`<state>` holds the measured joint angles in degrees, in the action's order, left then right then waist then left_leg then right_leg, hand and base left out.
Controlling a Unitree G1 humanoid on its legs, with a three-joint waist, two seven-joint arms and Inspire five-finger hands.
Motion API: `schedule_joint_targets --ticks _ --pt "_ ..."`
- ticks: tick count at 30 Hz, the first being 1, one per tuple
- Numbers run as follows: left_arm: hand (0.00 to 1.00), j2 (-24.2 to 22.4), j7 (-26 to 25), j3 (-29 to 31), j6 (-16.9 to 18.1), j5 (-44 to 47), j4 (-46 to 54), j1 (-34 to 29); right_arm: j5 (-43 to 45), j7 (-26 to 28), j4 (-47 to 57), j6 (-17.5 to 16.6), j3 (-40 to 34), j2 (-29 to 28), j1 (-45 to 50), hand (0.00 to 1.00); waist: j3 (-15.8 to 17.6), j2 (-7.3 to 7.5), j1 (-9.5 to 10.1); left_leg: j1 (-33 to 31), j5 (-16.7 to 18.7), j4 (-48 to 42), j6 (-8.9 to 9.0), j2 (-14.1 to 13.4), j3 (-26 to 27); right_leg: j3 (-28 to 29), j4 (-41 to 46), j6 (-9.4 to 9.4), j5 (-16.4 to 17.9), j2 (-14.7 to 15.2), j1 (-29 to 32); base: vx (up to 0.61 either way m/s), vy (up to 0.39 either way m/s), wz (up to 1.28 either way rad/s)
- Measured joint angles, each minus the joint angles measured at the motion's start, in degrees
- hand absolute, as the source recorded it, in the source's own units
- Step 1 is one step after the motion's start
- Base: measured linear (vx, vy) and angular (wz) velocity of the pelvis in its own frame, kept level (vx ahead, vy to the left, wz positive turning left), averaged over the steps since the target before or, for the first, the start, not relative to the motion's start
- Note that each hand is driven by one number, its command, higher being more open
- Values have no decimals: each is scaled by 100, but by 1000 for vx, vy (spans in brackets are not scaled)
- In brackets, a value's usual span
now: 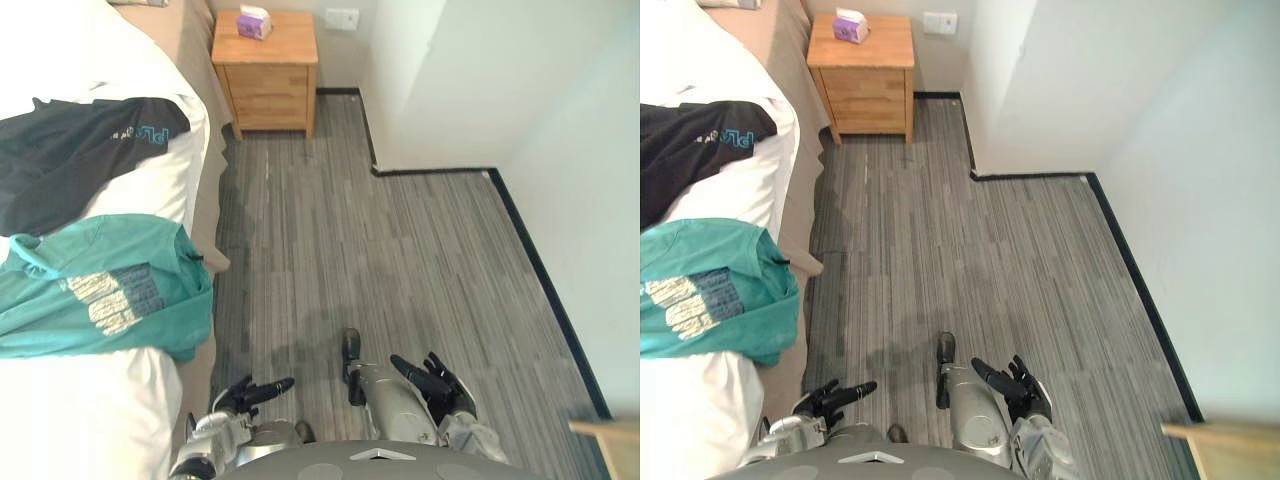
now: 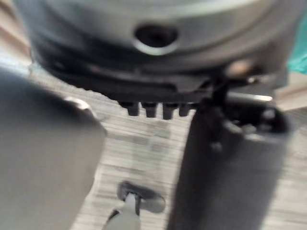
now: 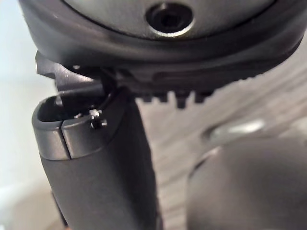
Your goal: Tidy up the quilt and then pick up the clothes from the bed and put them into the laundry hamper
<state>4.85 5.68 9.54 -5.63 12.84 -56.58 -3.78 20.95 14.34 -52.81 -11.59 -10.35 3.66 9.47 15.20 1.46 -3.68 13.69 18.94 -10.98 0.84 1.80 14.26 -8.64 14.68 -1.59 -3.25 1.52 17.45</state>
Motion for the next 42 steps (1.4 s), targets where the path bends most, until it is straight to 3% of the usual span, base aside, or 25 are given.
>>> schedule_joint_targets --ticks 1,2,3,5,6,7,8,10,12,15,18,19,20,21,24,25,26,27,29,31,34,35,38,40,42 --pt "100 34 -19 58 -5 -2 63 -66 -2 -3 31 -31 100 -47 122 100 -58 122 -14 108 19 -31 30 66 -72 -10 181 -155 -263 48 -15 471 -281 54" --pt "100 -32 -77 194 -13 2 122 -106 1 38 69 -21 203 28 201 100 -109 111 31 211 87 -275 74 -58 -111 -118 517 -308 106 12 -37 382 -235 12" --pt "100 -58 -84 234 -14 -6 122 -134 -8 23 166 -22 290 114 199 100 -148 29 26 151 87 -503 76 -182 -114 -133 553 -391 197 -67 -46 453 -281 -9" --pt "100 -193 -91 280 -56 11 127 -187 -14 -93 545 -46 371 190 193 100 -293 -258 -54 -509 -19 -2125 54 -658 -117 -167 507 -414 645 -343 -207 504 -280 -15" --pt "100 -213 -87 292 -58 26 136 -187 -16 -101 625 -48 377 216 195 100 -309 -327 -85 -742 -173 -2664 25 -798 -116 -169 472 -420 736 -414 -283 480 -241 -4" --pt "100 -213 -78 329 -57 39 193 -185 -17 -101 723 -50 383 187 191 100 -292 -415 -127 -1206 -661 -3759 20 -1133 -118 -152 293 -509 817 -549 -582 369 -168 1" --pt "100 -202 -81 349 -63 51 210 -189 -31 -101 760 -41 384 160 205 100 -287 -436 -117 -1536 -632 -4531 3 -1421 -133 -123 103 -579 895 -671 -954 547 -250 -2" --pt "100 -179 -81 413 -50 61 259 -199 -49 -99 751 -30 392 91 221 100 -238 -352 -68 -1846 -503 -4917 73 -1446 -310 -31 -93 -687 1049 -715 -1436 464 -203 -18" --pt "100 -247 -6 431 -7 67 372 -230 -181 -87 748 -34 418 37 240 100 -210 -323 79 -2329 -300 -4625 156 -1203 -394 129 -354 -684 1137 -710 -1968 389 -127 -39" --pt "100 -337 147 457 176 69 472 -238 -250 -84 766 -30 424 8 190 100 -152 -400 207 -2810 -224 -3173 170 -829 -43 395 -532 -563 1349 -687 -2501 299 -13 -35" --pt "100 -385 237 464 332 39 563 -295 -259 -87 758 -17 427 9 190 100 -143 -441 215 -3138 -944 -1183 162 -577 348 533 -761 -285 1694 -652 -2961 508 76 -20" --pt "100 -383 244 465 329 40 573 -295 -260 -88 749 -12 433 10 191 100 -141 -440 225 -3162 -1161 -949 94 -575 360 594 -783 -241 1776 -651 -3061 500 132 -38" --pt "100 -374 245 472 330 38 610 -293 -262 -95 743 2 475 11 201 100 -164 -385 297 -3100 -1721 -879 -90 -537 436 768 -778 -122 1929 -552 -3277 617 183 -60" --pt "100 -332 244 457 328 36 648 -273 -262 -99 735 4 513 9 153 100 -248 -264 366 -3078 -1771 -897 -522 -402 590 950 -771 8 2029 -333 -3283 643 192 -65" --pt "100 -161 223 209 272 36 449 -119 -277 -94 450 46 657 37 -178 100 -251 -271 301 -2938 -1515 -1210 -887 -459 760 1488 0 401 1634 -275 -3013 579 232 -48" --pt "100 -105 221 124 244 4 382 -87 -328 -87 396 73 647 34 -186 100 -261 -259 305 -2782 -1437 -1098 -885 -406 736 1439 491 493 1581 -275 -2847 515 250 -18" --pt "100 -27 223 -77 178 -7 265 -87 -522 -84 333 108 621 56 -195 100 -257 -269 245 -2318 -1089 -668 -778 -271 569 1120 1782 818 1387 -211 -2375 408 196 -1" --pt "100 17 226 -129 169 -4 221 -53 -563 -82 292 106 608 56 -210 100 -233 -198 199 -2116 -1081 -534 -790 -140 541 910 2471 903 1328 -52 -2103 567 246 19" --pt "100 188 209 -534 177 0 -51 59 -710 -94 158 114 340 107 -226 100 -189 -158 131 -1390 -1031 -158 -783 152 462 464 3800 594 1553 376 -1412 474 176 33" --pt "100 192 198 -581 200 22 -141 58 -706 -95 95 95 298 207 -318 100 -144 -228 70 -1046 -1031 -54 -783 156 287 192 3445 507 1637 436 -1112 318 74 43" --pt "100 172 194 -609 210 50 -132 59 -694 -79 117 23 221 200 -349 100 -135 -375 14 -814 -853 281 -676 124 -311 68 1450 584 1570 302 -661 331 2 77" --pt "100 79 193 -487 208 48 -138 89 -650 -76 131 8 166 149 -327 100 -135 -365 29 -824 -832 312 -659 126 -578 222 658 693 1422 252 -492 334 -67 114" --pt "100 -112 195 -223 205 5 -131 73 -480 -100 229 -116 149 110 -224 100 -142 -361 27 -797 -644 149 -520 107 -1268 810 -390 687 873 235 -358 327 -163 123" --pt "100 -138 167 -27 232 10 -126 13 -479 -145 243 -193 283 103 -177 100 -161 -308 34 -641 -502 -61 -306 81 -1590 989 -453 568 558 248 -476 462 -356 146" --pt "100 -162 151 219 328 9 78 -188 -490 -199 239 -300 770 108 -105 100 -302 -74 86 -401 -74 -397 -15 28 -1785 775 -232 444 -62 331 -739 407 -401 117"
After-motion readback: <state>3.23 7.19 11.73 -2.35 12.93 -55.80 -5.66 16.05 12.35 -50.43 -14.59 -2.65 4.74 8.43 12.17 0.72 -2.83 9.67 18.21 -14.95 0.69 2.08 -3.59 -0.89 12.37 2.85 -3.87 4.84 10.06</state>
